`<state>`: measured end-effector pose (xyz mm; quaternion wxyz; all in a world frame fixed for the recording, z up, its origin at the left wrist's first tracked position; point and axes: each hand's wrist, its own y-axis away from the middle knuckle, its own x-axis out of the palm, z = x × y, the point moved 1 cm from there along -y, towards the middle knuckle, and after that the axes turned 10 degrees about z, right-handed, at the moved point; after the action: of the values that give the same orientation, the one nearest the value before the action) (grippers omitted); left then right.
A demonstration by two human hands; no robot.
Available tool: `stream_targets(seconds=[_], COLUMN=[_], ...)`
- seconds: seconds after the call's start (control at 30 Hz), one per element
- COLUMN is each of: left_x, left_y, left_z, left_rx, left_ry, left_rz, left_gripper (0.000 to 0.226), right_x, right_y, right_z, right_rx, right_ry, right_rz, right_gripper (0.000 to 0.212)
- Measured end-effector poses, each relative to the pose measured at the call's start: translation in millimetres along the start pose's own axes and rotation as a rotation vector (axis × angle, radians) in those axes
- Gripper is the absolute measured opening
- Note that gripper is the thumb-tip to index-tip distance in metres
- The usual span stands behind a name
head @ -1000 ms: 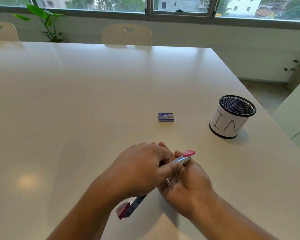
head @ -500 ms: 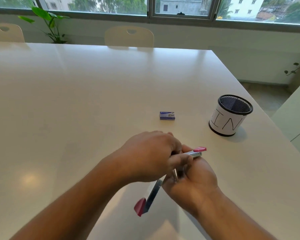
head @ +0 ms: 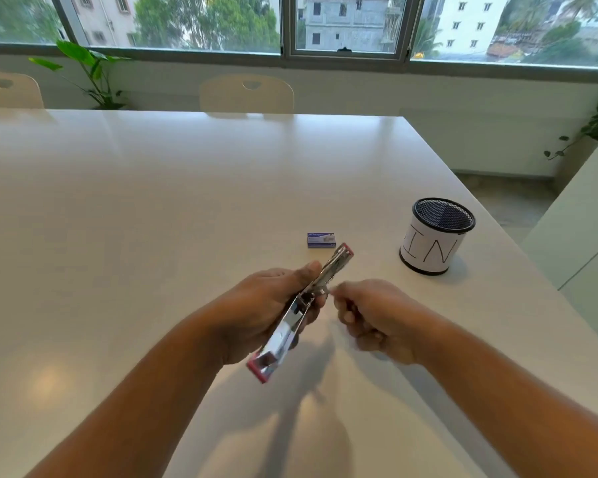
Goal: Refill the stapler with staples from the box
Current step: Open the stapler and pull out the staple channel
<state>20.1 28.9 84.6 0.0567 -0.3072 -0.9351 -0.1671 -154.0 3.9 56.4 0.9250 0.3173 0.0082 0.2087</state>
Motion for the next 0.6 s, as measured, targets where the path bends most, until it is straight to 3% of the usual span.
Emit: stream_targets(seconds=[0.1, 0.17, 0.27, 0.37, 0.5, 0.6], left_x=[-1.4, -3.5, -5.3, -4.1, -6.0, -10.5], left_y=[-3.1, -6.2, -11.2, -17.6, -24.1, -31.6], left_z=[6.3, 11.3, 14.0, 13.1, 11.9, 15.5], left_rx=[-0.103, -0.133, -0.185, -0.211, -0.202, -0.241], left_ry=[0.118, 0.130, 0.130, 0.087, -0.207, -0.364], left_rz=[0.068, 0.092, 0.126, 0.099, 0.070, -0.059], left_gripper=[0.043, 0.046, 0.057, 0.072, 0.055, 0.026], right_x=[-14.7, -21.9, -27.5, -34.7, -57.5, -82.3], right_y=[1.1, 3.6, 9.7, 16.8, 26.5, 34.0], right_z=[10.1, 18.3, 30.7, 45.2, 76.0, 106.5], right_rx=[0.039, 0.088, 0.154, 0.131, -0.039, -0.158], right_ry=[0.846, 1.187, 1.301, 1.385, 1.287, 1.179], right_rz=[-0.060, -0.086, -0.043, -0.096, -0.244, -0.391], right_gripper=[0.025, 0.018, 0.003, 0.010, 0.011, 0.013])
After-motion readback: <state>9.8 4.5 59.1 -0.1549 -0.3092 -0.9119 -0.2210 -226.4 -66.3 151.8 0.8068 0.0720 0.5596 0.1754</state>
